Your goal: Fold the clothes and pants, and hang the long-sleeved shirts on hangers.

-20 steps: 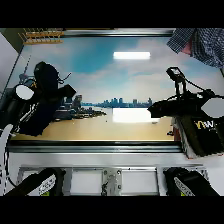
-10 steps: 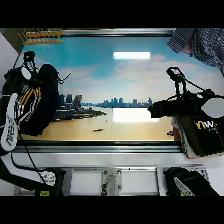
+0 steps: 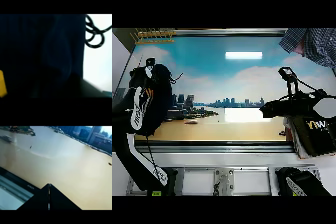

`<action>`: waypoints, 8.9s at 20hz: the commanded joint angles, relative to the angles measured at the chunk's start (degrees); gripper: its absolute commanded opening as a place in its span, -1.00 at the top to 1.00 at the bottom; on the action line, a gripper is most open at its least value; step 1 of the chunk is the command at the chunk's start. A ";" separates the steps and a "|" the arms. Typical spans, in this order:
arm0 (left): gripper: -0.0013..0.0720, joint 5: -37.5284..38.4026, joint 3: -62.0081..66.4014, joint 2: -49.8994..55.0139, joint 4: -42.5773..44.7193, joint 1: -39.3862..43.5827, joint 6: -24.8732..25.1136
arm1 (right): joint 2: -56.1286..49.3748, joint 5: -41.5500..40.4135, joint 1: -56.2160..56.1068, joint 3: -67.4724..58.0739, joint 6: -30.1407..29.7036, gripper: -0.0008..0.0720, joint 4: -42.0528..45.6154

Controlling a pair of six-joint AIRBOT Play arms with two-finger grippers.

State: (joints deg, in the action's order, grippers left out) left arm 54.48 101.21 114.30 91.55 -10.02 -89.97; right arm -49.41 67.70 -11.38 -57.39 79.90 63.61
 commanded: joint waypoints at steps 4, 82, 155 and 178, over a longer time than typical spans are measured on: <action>0.95 4.48 3.52 -1.01 -1.40 1.90 -2.08 | -0.02 0.02 -0.04 0.02 0.02 0.90 -0.02; 0.95 9.60 12.52 -52.54 -29.68 9.18 1.75 | 2.75 -6.19 13.27 -23.58 1.95 0.91 -3.23; 0.95 -2.12 -48.72 -33.70 -32.65 12.70 8.15 | -12.24 -5.07 18.93 -6.29 13.44 -0.63 10.16; 0.95 0.48 -47.63 -37.48 -32.74 9.70 8.13 | -31.30 -28.72 11.04 13.27 3.89 0.91 -25.07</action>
State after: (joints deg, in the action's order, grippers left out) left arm 53.01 52.64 76.99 58.87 0.32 -81.87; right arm -81.19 36.27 -0.36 -42.44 88.95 36.25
